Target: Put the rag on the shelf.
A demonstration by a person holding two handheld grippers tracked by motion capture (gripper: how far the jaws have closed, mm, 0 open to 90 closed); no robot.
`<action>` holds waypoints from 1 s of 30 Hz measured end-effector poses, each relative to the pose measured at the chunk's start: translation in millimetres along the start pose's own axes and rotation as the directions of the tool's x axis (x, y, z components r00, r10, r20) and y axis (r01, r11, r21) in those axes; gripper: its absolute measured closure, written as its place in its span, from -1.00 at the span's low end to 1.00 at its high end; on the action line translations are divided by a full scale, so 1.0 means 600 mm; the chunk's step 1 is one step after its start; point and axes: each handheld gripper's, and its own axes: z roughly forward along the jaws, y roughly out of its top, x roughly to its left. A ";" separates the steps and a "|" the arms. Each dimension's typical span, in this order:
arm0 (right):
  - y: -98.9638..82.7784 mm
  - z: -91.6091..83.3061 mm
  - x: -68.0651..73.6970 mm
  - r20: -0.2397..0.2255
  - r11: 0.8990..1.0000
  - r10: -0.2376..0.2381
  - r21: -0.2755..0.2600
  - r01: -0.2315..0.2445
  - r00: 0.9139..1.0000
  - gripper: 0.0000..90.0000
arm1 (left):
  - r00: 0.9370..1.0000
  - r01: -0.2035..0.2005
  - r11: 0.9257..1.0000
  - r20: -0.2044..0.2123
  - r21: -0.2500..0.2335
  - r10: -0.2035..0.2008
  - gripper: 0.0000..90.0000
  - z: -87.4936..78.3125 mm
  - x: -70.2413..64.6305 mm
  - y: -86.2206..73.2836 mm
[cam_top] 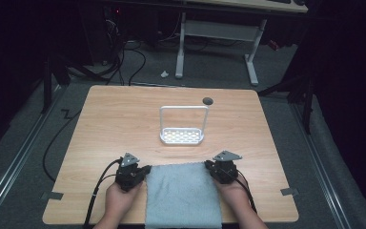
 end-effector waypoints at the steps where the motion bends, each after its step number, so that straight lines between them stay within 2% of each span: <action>1: 0.000 0.000 0.003 0.007 1.000 -0.011 0.002 0.011 1.000 0.99 | 1.000 -0.006 1.000 -0.004 0.000 0.006 0.99 0.000 -0.001 0.000; 4: 0.000 -0.002 0.006 0.005 1.000 -0.026 0.000 0.026 1.000 1.00 | 1.000 -0.013 1.000 -0.007 -0.005 0.013 0.99 -0.002 -0.003 -0.001; 8: 0.003 -0.018 0.005 0.010 0.998 -0.018 -0.067 0.018 1.000 1.00 | 1.000 -0.002 0.999 -0.003 -0.040 0.002 0.99 -0.009 -0.001 0.000; 12: 0.004 -0.029 0.008 0.013 0.995 -0.020 -0.100 0.021 1.000 1.00 | 1.000 -0.003 0.997 -0.001 -0.073 0.003 0.99 -0.015 -0.002 0.000; 23: -0.003 -0.038 0.007 0.008 0.993 -0.012 -0.119 0.013 1.000 1.00 | 1.000 -0.009 0.991 -0.002 -0.132 0.009 0.99 -0.020 -0.010 0.011; 30: 0.002 -0.061 0.005 0.014 0.980 0.001 -0.197 0.001 1.000 1.00 | 0.999 -0.038 0.985 -0.011 -0.168 0.037 0.99 -0.027 -0.016 0.024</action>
